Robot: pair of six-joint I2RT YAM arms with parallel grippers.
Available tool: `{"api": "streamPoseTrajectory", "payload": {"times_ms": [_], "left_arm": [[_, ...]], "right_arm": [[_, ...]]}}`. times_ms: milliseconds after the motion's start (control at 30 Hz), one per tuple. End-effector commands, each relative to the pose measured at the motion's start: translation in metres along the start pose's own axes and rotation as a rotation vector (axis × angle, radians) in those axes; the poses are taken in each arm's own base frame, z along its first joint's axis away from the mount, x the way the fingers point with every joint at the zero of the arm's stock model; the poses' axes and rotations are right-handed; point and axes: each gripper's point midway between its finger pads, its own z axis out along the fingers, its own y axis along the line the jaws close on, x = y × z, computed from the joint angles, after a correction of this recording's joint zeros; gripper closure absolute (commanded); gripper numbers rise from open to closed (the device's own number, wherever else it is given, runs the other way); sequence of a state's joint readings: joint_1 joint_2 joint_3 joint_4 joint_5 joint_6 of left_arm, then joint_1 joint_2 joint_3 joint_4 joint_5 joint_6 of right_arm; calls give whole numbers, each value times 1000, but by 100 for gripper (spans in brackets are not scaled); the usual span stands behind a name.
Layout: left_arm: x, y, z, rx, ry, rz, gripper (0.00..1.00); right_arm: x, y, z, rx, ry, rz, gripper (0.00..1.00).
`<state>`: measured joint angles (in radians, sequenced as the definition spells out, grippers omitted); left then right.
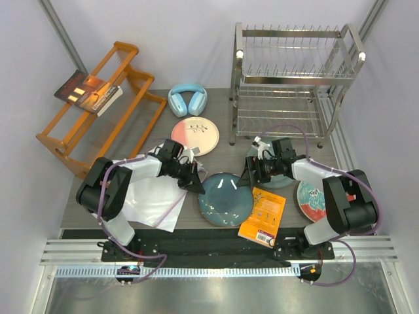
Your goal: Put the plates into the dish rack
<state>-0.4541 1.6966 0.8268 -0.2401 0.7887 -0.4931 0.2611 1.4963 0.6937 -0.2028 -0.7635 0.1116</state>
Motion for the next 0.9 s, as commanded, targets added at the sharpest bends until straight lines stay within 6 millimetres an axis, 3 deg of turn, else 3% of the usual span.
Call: {"api": "streamPoseTrajectory", "payload": {"times_ms": [0,200,500,867], "left_arm": [[-13,-9,-17,130,21,6,100],[-15,-17,-27,199,58,104,100],[-27,-13,-44,198,-8,242,100],[-46,-14,-45,207,-36,254,100]], "right_arm": [[-30,15,2,-71,-45,-66,14],[-38,19,18,-132,-10,-70,13],[-29,8,46,-171,76,-56,16],[-28,18,68,-185,132,-124,34]]}}
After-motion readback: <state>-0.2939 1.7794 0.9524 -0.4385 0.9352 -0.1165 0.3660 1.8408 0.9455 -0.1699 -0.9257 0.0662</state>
